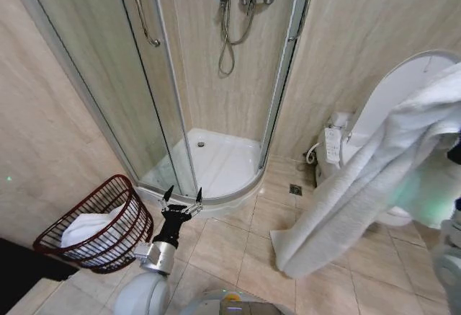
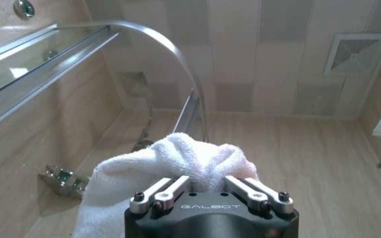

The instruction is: Discard the used towel into the hamper.

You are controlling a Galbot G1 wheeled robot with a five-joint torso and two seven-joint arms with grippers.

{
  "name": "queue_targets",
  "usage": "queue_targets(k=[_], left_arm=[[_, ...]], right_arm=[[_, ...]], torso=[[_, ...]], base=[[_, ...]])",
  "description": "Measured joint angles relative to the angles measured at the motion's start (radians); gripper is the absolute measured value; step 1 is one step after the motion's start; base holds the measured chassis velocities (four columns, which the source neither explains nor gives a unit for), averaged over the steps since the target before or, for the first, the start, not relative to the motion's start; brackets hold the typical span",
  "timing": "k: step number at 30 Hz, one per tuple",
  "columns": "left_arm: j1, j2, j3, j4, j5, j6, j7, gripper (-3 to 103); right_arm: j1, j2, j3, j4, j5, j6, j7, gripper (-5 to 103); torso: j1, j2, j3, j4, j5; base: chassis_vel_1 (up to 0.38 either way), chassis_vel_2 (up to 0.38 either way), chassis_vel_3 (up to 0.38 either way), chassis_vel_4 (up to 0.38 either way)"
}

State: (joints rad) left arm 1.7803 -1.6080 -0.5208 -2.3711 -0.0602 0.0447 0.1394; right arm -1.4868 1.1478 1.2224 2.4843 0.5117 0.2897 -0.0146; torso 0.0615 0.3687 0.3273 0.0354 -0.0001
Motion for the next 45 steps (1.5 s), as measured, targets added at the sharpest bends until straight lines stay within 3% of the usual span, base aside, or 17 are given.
queue_targets(k=[13,45], left_arm=[[0.000,0.000,0.000,0.000,0.000,0.000,0.000,100],[0.000,0.000,0.000,0.000,0.000,0.000,0.000,100]], right_arm=[[0.027,-0.001,-0.061,-0.013,0.002,0.016,0.026,9],[0.039,-0.021,-0.029,0.015,0.070,0.011,0.073,9]], torso=[[0.021,0.058,0.037,0.0000,0.0001],[0.074,0.187,0.113,0.0000,0.0001]], base=[[0.000,0.000,0.000,0.000],[0.000,0.000,0.000,0.000]])
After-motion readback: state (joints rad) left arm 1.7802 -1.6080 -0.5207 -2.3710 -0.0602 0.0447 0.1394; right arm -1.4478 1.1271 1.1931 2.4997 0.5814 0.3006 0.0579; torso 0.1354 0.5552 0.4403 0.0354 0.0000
